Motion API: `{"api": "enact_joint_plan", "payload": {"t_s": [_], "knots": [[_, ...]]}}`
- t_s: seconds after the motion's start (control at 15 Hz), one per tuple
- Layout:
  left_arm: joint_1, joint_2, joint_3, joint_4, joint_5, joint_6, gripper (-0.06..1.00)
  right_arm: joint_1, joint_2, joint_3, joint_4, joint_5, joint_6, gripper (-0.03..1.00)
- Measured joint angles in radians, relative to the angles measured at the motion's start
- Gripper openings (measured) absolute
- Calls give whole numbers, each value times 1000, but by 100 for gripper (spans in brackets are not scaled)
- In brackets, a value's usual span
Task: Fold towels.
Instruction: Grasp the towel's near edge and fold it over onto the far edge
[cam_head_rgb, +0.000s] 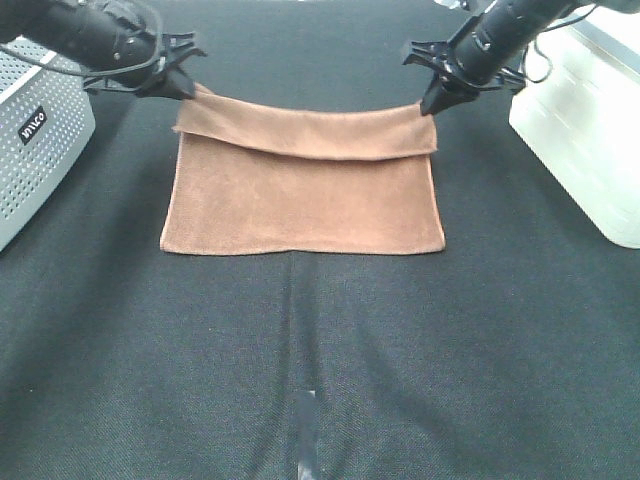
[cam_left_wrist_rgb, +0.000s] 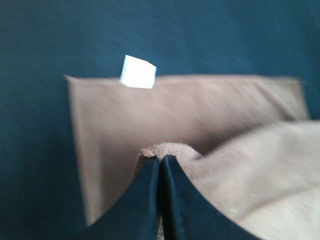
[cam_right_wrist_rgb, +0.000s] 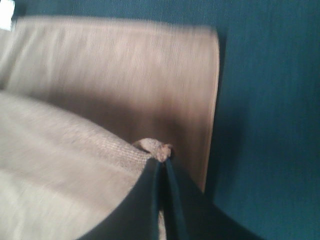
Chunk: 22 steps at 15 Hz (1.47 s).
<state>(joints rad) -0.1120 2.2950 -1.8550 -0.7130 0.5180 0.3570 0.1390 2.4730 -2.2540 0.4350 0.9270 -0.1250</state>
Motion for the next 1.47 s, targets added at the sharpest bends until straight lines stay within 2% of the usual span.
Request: {"api": "enact_joint_plan", "payload": {"t_s": [0.2,0.4,0.47,0.53,0.67,0.73,0.8,0.87,1.07,1.27,1.4,1.47], "knots": [[5,134,-151,2,-17,6,0,0,107,-112,0,-68,0,2],[1,240,-240,-46,-80,6,1,0,165,-117,-3,-166,-11,2],[1,263,-258,-62,-88,14,4,0,173,-117,-3,-182,-14,5],[1,272,-268,-65,-94,36,13,0,177,-117,-3,-196,-19,16],[1,272,-273,-70,-101,79,49,0,178,-118,-3,-199,-19,50],[1,268,-273,-65,-101,84,67,0,176,-118,-3,-186,-19,62],[2,263,-273,-54,-93,85,80,0,167,-118,-8,-147,-19,69],[5,252,-273,-26,-61,85,87,0,150,-118,-23,-90,-19,71],[19,231,-274,49,106,74,91,0,100,-119,-45,60,-6,73],[46,230,-274,64,330,-31,90,0,95,-121,-71,213,35,73],[63,195,-263,69,459,-97,90,0,85,-121,-82,281,87,73],[63,182,-252,69,463,-107,90,0,81,-121,-82,282,98,73]]}}
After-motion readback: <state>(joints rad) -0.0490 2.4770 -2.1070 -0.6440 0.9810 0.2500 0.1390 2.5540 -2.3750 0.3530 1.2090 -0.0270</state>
